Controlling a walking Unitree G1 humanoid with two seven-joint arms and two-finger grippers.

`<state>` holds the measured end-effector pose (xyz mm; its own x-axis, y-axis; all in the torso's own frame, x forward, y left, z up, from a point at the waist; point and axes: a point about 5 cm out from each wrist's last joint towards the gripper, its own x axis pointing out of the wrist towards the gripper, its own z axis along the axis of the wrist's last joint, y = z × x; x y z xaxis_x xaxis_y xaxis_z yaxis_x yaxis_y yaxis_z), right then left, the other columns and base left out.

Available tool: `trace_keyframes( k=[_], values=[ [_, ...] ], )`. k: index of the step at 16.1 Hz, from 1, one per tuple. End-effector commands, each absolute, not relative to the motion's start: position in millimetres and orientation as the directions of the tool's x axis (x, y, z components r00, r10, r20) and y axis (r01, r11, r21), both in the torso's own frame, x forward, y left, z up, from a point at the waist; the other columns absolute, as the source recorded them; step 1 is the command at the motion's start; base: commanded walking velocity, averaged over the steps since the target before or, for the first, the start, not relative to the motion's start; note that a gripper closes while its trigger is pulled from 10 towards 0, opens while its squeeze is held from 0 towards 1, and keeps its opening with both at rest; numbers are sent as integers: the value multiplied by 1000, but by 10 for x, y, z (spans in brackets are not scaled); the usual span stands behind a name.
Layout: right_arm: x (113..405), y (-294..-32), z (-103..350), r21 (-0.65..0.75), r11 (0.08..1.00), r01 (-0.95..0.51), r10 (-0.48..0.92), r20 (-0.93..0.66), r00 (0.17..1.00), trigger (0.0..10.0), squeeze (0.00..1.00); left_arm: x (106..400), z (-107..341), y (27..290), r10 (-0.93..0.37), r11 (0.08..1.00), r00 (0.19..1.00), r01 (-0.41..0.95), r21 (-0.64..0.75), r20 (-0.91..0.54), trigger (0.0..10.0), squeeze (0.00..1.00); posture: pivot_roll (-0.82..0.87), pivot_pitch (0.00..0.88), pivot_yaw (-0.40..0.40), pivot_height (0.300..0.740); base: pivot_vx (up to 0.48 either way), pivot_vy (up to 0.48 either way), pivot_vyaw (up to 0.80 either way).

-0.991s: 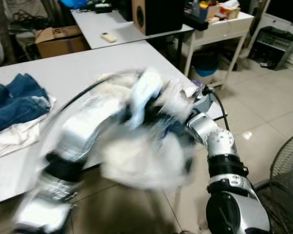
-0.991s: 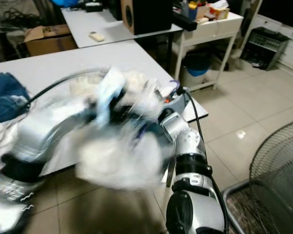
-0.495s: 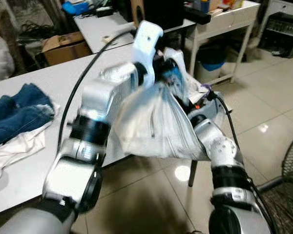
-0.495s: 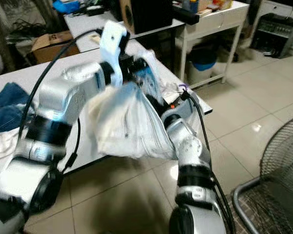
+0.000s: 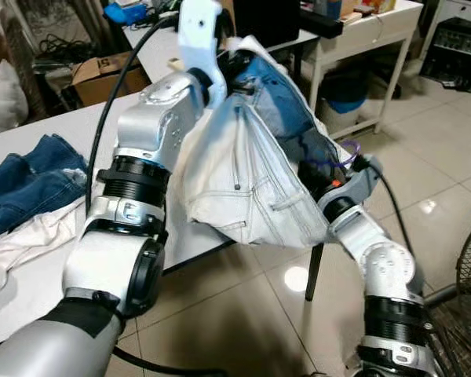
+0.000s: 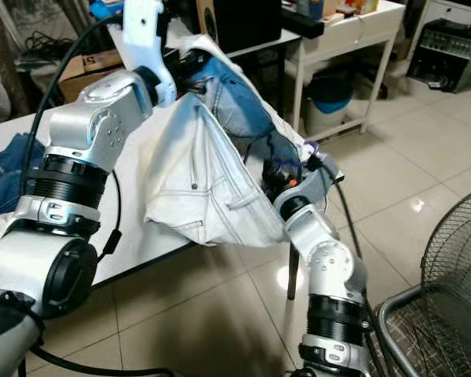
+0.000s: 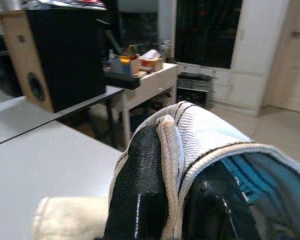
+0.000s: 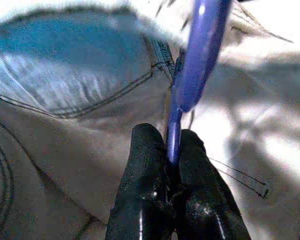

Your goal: Hang hanger

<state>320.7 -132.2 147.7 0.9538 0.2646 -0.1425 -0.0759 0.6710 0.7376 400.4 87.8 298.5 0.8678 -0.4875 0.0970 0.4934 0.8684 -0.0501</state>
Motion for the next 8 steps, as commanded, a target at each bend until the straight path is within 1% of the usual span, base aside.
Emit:
trace_keyframes(
  k=[1, 2, 3, 5, 6, 8],
  values=[
    [3148, -1256, 1473, 754, 652, -81, 304, -163, 939, 10000, 0, 4034, 3208, 1056, -399, 912, 900, 409, -22, 175, 0, 0, -142, 0, 153, 740, 0, 0, 0],
    [3137, -1248, 1486, 759, 646, -79, 307, -163, 938, 10000, 0, 4051, 3191, 1083, -377, 922, 910, 386, -25, 171, 0, 0, -143, 0, 152, 740, 0, 0, 0],
    [3109, -1219, 1526, 775, 626, -88, 321, -153, 935, 10000, 0, 4094, 3143, 1159, -322, 943, 934, 330, -33, 156, 0, 0, -143, 0, 151, 740, 0, 0, 0],
    [3051, -1213, 1596, 777, 621, -101, 330, -143, 933, 10000, 0, 4177, 3007, 1365, -210, 976, 970, 216, -35, 119, 0, 0, -149, 0, 155, 740, 0, 0, 0],
    [3022, -1247, 1643, 790, 606, -97, 328, -137, 935, 10000, 0, 4213, 2866, 1517, -151, 988, 986, 154, -30, 73, 0, 0, -152, 0, 156, 740, 0, 0, 0],
    [2995, -1259, 1680, 798, 594, -101, 335, -132, 933, 10000, 0, 4225, 2774, 1603, -120, 993, 992, 120, -9, 49, 0, 0, -158, 0, 158, 740, 0, 0, 0]
  ],
)
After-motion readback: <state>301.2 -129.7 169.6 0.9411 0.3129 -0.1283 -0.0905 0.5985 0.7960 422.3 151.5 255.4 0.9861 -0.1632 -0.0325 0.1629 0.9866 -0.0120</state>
